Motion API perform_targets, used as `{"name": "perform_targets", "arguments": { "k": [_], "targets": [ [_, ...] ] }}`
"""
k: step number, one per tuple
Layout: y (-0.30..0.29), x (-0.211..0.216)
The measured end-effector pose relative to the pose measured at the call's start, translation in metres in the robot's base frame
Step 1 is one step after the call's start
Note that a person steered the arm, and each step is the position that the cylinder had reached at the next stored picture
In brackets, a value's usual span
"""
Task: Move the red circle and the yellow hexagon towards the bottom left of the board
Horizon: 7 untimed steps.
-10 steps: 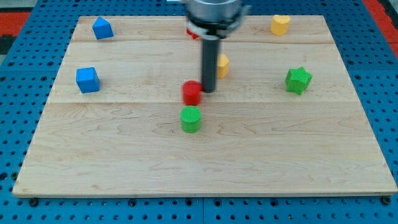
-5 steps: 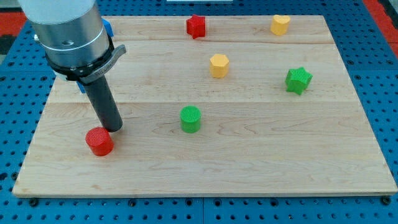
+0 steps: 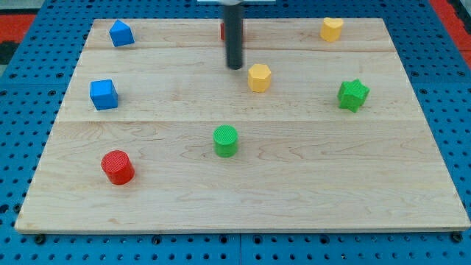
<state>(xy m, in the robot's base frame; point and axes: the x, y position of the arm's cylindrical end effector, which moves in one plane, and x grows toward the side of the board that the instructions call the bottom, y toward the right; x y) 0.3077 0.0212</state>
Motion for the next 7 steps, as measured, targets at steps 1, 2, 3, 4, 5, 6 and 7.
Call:
{"name": "perform_targets", "arguments": {
  "k": [1, 2, 3, 4, 5, 6, 7],
  "targets": [
    [0.020, 0.008],
    [0.036, 0.044],
    [-0.001, 0.082],
    [-0.025, 0.124],
    [-0.053, 0.132],
    [-0.059, 0.141],
    [-0.084, 0.141]
  ]
}}
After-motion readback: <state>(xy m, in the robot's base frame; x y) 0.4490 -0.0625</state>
